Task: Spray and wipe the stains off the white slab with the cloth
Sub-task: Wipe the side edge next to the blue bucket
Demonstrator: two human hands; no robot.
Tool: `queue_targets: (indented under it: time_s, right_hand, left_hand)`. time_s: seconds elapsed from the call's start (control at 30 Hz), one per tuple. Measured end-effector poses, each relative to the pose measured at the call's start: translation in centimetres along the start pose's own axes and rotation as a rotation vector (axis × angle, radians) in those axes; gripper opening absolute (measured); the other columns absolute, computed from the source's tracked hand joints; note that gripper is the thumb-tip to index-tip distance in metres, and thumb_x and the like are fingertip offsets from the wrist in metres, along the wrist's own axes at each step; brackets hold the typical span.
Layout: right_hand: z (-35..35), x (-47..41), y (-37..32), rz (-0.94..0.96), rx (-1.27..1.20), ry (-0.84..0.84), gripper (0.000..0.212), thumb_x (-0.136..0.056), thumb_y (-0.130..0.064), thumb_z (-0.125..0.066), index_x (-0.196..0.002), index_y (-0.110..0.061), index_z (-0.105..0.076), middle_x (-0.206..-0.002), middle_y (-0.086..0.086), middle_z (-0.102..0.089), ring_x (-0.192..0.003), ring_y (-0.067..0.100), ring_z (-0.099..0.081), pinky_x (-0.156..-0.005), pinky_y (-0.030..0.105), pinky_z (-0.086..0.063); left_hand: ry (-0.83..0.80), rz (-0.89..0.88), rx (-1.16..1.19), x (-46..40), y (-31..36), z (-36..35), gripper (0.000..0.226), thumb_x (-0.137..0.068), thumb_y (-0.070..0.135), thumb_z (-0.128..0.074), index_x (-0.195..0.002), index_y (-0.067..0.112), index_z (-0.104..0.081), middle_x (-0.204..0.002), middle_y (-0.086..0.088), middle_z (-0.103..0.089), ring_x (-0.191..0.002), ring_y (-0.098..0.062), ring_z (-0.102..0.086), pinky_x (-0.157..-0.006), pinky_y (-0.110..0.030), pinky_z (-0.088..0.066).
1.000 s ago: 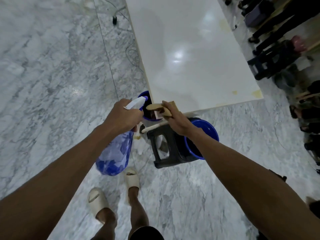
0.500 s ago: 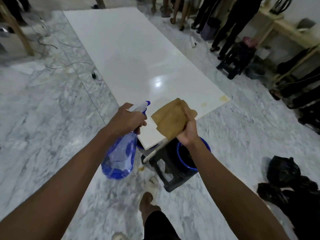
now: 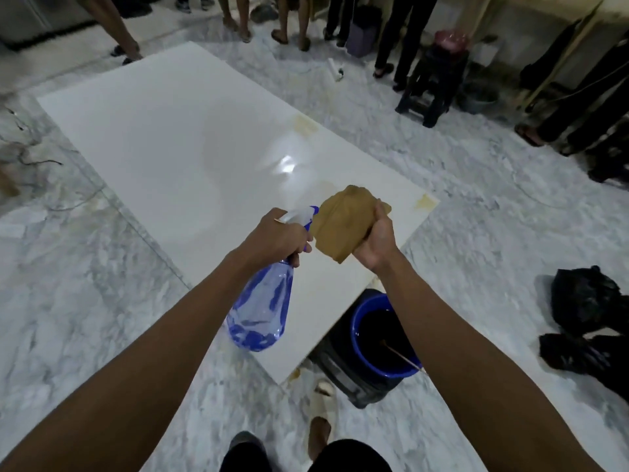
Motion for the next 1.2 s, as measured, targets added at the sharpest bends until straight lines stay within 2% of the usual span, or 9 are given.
queue_targets:
  time_s: [0.17, 0.27, 0.37, 0.5, 0.57, 0.63, 0.77, 1.1, 1.2]
  right_hand:
    - [0.5, -2.9, -2.0, 0.063, -0.114, 0.020, 0.062, -0.103, -0.053, -0.035, -0.144, -0.008, -0.049, -0.141, 0.013, -0.058, -0.126, 0.029, -0.058, -0.100, 0.045, -0.050]
    - [0.9, -4.2, -3.1, 0.122, -0.146, 0.056, 0.060, -0.103, -0.048, -0.037, -0.145, -0.006, -0.047, -0.138, 0.013, -0.059, -0.125, 0.030, -0.056, -0.103, 0.045, -0.048]
    - [1.3, -4.8, -4.1, 0.199, -0.172, 0.132, 0.065, -0.101, -0.050, -0.038, -0.148, -0.006, -0.044, -0.145, 0.013, -0.054, -0.133, 0.032, -0.052, -0.109, 0.048, -0.044]
    - [0.7, -4.4, -5.3, 0.320, -0.193, 0.199, 0.073, -0.091, -0.055, -0.041, -0.146, -0.007, -0.046, -0.145, 0.016, -0.054, -0.135, 0.033, -0.050, -0.110, 0.049, -0.042]
    - [0.5, -4.2, -5.8, 0.374, -0.201, 0.233, 0.082, -0.084, -0.058, -0.045, -0.147, -0.006, -0.044, -0.147, 0.018, -0.052, -0.137, 0.034, -0.048, -0.113, 0.050, -0.039]
    - [0.6, -4.0, -6.3, 0.406, -0.211, 0.259, 0.076, -0.092, -0.057, -0.039, -0.148, -0.006, -0.044, -0.147, 0.018, -0.051, -0.137, 0.034, -0.048, -0.114, 0.051, -0.038]
    - [2.2, -3.9, -7.2, 0.405, -0.246, 0.332, 0.072, -0.100, -0.061, -0.027, -0.144, -0.009, -0.049, -0.142, 0.015, -0.058, -0.132, 0.030, -0.055, -0.110, 0.049, -0.043]
    - [7.4, -5.8, -9.3, 0.345, -0.287, 0.374, 0.070, -0.102, -0.061, -0.025, -0.141, -0.010, -0.052, -0.138, 0.015, -0.060, -0.130, 0.030, -0.056, -0.112, 0.048, -0.042]
    - [9.3, -6.5, -9.8, 0.290, -0.235, 0.358, 0.068, -0.101, -0.059, -0.031, -0.142, -0.009, -0.051, -0.140, 0.015, -0.059, -0.130, 0.030, -0.056, -0.110, 0.047, -0.043]
  left_hand:
    - [-0.122, -0.022, -0.037, -5.0, 3.4, -0.9, 0.041, -0.063, 0.007, -0.054, -0.095, -0.015, -0.068, -0.092, -0.035, -0.072, -0.043, -0.027, -0.059, -0.067, -0.039, -0.055]
    - [-0.172, -0.095, -0.067, -7.7, 5.2, -1.5, 0.031, -0.076, 0.007, -0.055, -0.096, -0.014, -0.067, -0.090, -0.025, -0.074, -0.044, -0.025, -0.060, -0.061, -0.034, -0.055]
    - [-0.250, -0.145, -0.090, -10.0, 7.0, -1.7, 0.036, -0.079, 0.015, -0.055, -0.097, -0.015, -0.063, -0.098, -0.029, -0.070, -0.046, -0.025, -0.063, -0.057, -0.033, -0.055]
    - [-0.380, -0.221, -0.203, -11.8, 9.3, -1.5, 0.015, -0.077, 0.007, -0.053, -0.085, -0.005, -0.057, -0.065, -0.016, -0.057, -0.039, -0.021, -0.058, -0.051, -0.028, -0.050]
    - [-0.451, -0.271, -0.236, -12.5, 10.4, -1.7, 0.010, -0.069, 0.005, -0.052, -0.078, 0.003, -0.049, -0.063, -0.011, -0.052, -0.039, -0.021, -0.056, -0.051, -0.029, -0.048]
    - [-0.500, -0.292, -0.268, -13.1, 11.4, -2.3, 0.018, -0.062, 0.007, -0.052, -0.080, 0.004, -0.049, -0.070, -0.012, -0.055, -0.040, -0.022, -0.057, -0.050, -0.027, -0.046]
    - [-0.463, -0.255, -0.327, -14.2, 12.5, -4.0, 0.006, -0.079, 0.011, -0.054, -0.081, 0.007, -0.050, -0.061, -0.007, -0.053, -0.035, -0.019, -0.057, -0.040, -0.018, -0.043]
    - [-0.500, -0.164, -0.331, -16.6, 12.8, -10.6, 0.030, -0.088, 0.021, -0.053, -0.082, -0.006, -0.065, -0.063, -0.020, -0.067, -0.038, -0.021, -0.057, -0.048, -0.024, -0.052]
    - [-0.467, -0.156, -0.311, -17.2, 13.0, -12.2, 0.014, -0.080, 0.012, -0.053, -0.076, -0.001, -0.058, -0.055, -0.011, -0.060, -0.043, -0.024, -0.057, -0.053, -0.027, -0.050]
Point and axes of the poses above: each hand's wrist, its own x-axis away from the middle knuckle, its own z-axis out of the back of the hand, y = z × x, the point moved 3 cm from there along -x, towards the middle knuckle
